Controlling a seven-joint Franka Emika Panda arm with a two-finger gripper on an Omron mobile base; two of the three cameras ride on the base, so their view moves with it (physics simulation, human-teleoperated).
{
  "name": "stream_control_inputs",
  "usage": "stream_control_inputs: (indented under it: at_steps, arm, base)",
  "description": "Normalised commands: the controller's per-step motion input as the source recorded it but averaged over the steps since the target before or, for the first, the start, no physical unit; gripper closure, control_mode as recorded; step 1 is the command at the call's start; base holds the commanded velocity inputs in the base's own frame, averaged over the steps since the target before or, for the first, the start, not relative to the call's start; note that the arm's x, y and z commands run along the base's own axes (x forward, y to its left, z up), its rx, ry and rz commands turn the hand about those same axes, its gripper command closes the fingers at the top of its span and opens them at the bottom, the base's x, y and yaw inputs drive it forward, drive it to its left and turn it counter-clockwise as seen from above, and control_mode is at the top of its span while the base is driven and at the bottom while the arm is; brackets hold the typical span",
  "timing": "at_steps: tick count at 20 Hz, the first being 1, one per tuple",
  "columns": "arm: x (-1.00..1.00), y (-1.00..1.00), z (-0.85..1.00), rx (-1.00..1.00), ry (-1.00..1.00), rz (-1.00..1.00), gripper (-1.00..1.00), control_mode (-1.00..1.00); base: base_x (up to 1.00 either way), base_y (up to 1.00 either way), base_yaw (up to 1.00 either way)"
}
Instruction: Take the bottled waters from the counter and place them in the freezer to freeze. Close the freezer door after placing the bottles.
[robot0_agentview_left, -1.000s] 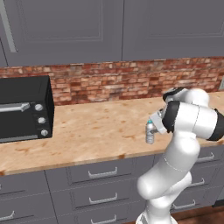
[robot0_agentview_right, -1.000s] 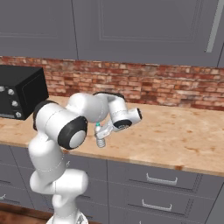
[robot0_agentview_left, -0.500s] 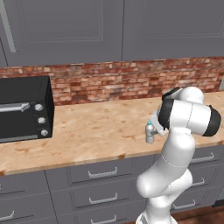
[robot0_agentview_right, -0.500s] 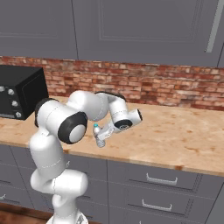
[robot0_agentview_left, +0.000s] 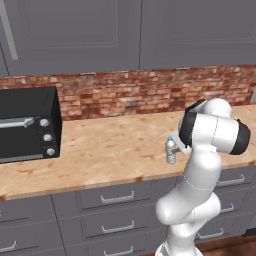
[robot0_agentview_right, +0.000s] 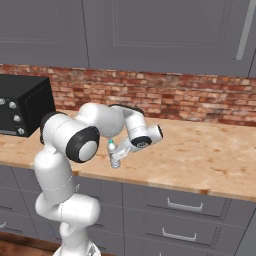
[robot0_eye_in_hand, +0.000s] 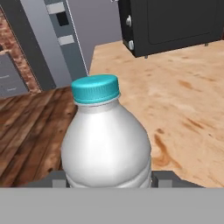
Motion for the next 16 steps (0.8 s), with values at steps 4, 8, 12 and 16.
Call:
stream_control_inputs:
  at_steps: [4, 8, 12, 16]
  arm:
    - [-0.08, 0.01, 0.42, 0.00, 0.00, -0.05, 1.00, -1.00]
    - [-0.23, 0.08, 0.97, 0.04, 0.05, -0.26, 1.00, -1.00]
    - [-0.40, 0.13, 0.91, 0.05, 0.10, -0.33, 1.00, -1.00]
    - [-0.66, 0.46, 0.66, 0.00, 0.02, -0.39, 1.00, -1.00]
  base:
    - [0.00, 0.00, 0.00]
    - [0.00, 0.00, 0.00]
    - [0.00, 0.00, 0.00]
    - [0.00, 0.00, 0.00]
